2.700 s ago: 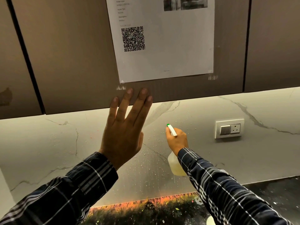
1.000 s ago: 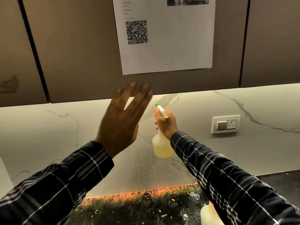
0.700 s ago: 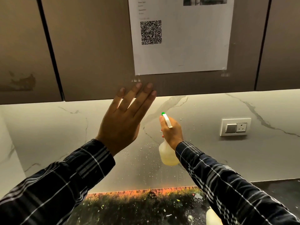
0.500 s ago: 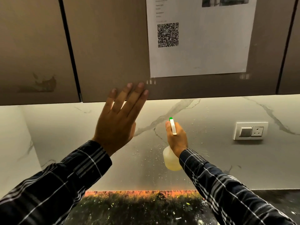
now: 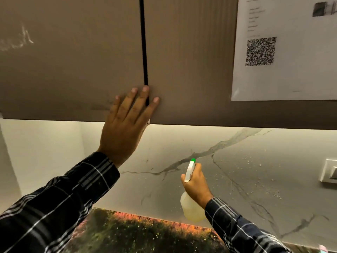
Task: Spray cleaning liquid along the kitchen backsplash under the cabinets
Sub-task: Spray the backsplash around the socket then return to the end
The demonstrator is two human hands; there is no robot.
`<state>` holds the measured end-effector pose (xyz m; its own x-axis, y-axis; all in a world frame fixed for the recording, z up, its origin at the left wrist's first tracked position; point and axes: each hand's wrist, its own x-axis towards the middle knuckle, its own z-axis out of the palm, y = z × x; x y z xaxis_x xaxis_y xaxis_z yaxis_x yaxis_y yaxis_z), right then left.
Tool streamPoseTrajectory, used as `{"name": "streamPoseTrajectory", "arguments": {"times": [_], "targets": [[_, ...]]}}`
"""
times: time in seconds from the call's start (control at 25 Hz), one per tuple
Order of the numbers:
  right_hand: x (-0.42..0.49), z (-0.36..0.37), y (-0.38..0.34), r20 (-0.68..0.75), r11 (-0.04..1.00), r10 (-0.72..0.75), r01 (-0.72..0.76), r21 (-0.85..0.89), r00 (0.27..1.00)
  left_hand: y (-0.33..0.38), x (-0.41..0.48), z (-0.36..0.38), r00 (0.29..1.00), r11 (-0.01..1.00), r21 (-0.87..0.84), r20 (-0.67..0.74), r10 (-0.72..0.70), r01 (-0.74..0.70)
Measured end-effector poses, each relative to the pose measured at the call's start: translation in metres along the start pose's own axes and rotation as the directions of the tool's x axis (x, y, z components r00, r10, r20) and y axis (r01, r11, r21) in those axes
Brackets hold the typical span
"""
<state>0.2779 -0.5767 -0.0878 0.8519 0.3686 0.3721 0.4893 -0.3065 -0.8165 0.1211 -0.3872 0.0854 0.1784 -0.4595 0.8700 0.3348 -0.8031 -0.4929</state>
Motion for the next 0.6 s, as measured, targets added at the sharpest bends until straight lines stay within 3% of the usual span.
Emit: {"name": "streamPoseTrajectory", "arguments": {"times": [0.2,0.6], "targets": [[-0.007,0.062,-0.02,0.187,0.998,-0.013,0.023,-0.05,0.982,-0.073,-0.042,0.004,1.0,0.997,0.073,0.01,-0.028,0.027],[-0.02,0.198,-0.082,0.347,0.998,0.003,0.022,-0.067,0.938,-0.209,-0.096,0.012,0.99,0.992,0.124,0.141,0.014,-0.031]]}}
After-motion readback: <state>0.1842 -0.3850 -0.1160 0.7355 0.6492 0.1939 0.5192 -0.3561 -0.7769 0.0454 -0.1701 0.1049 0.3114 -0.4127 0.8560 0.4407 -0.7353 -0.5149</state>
